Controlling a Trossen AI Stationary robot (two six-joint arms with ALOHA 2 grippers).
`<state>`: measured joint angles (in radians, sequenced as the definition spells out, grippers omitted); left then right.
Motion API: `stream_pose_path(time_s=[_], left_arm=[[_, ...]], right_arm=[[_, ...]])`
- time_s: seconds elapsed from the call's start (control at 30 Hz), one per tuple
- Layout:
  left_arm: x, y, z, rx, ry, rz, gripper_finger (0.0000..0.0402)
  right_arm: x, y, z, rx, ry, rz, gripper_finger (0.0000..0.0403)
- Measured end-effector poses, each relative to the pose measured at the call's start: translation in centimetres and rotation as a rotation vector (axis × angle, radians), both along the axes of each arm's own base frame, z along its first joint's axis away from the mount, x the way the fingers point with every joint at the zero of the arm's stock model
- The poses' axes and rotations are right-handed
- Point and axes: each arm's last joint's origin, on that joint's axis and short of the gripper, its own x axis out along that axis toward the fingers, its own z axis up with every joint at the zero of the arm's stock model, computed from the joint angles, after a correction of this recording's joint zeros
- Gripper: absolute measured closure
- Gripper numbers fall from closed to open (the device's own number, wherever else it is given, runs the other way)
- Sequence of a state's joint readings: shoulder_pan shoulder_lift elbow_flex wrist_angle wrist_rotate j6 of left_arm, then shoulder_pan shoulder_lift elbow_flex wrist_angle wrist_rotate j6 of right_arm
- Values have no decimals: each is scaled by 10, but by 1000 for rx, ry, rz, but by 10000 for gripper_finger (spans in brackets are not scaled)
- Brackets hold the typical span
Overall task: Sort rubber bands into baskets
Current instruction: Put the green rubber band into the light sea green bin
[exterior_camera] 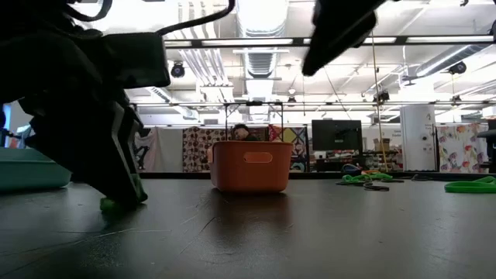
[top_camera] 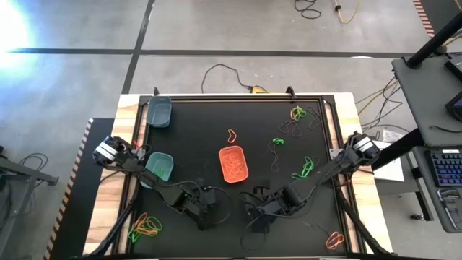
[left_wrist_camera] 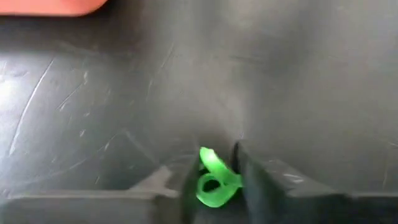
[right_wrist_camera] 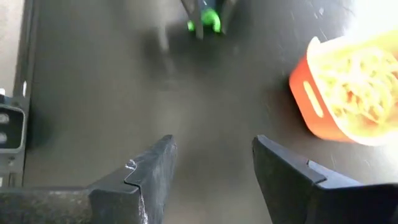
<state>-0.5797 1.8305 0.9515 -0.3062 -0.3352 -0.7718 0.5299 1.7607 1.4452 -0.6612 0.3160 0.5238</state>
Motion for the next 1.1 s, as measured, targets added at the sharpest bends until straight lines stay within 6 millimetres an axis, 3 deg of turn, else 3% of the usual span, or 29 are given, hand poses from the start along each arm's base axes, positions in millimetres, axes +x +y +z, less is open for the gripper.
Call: stream_pose_path(time_s=[0.1,0.23,0.33,0.47,0.6,0.7,0.83,1.1], left_arm=[[2,-2,10,20,72,-1,382],[-1,-1,27,75,198,-15,391],[-5,6,54,125,269,-10,399],[-24,31,91,205,396,32,401],[-48,72,117,255,488,126,401],[-66,106,118,233,519,272,401],[-84,139,103,200,558,481,401],[-104,171,71,139,682,739,402]], right_arm=[[-7,0,8,14,1,-18,197],[-16,-1,24,12,-42,-23,197],[-20,-2,35,21,-76,-30,197],[-24,0,41,38,-101,-41,197],[-27,5,40,37,-98,-28,197],[-28,10,38,46,-94,-31,197],[-32,16,38,81,-97,-58,197],[-35,21,37,160,-92,-135,197]])
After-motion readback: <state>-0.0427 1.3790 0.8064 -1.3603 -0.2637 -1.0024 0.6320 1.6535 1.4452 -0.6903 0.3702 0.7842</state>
